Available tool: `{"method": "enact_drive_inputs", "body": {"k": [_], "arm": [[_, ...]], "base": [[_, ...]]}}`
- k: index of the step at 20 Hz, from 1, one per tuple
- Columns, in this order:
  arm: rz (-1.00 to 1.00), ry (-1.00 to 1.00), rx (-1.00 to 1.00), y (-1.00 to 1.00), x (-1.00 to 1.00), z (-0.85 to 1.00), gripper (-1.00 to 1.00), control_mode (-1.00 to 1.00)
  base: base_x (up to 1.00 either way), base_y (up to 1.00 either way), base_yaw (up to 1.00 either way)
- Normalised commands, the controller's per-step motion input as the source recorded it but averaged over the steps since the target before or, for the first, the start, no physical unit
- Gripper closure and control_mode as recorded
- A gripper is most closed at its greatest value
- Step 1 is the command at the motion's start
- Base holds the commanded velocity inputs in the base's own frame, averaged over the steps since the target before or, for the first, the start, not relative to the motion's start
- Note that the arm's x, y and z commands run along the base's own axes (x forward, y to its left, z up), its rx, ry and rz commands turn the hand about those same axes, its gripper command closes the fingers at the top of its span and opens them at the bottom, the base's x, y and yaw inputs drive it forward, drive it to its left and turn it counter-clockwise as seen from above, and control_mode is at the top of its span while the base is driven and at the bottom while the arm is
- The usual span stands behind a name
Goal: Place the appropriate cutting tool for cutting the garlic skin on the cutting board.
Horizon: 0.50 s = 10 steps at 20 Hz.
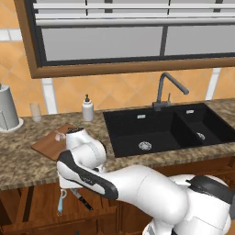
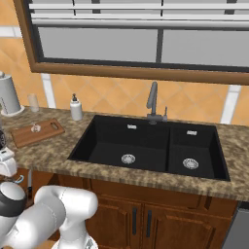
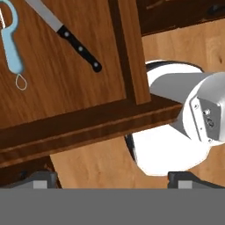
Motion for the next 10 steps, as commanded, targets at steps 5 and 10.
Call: {"method": "enact_drive_inputs", "body": {"k": [5, 10], "arm": [[-0.14, 0.01, 0.0, 0.17, 0.11, -0.58, -1.0, -1.0], [-0.09, 0.0, 0.0, 0.1, 0.14, -0.55, -1.0, -1.0]], "base": [[0.0, 0.0, 0.0], [0.0, 0.0, 0.0]]}}
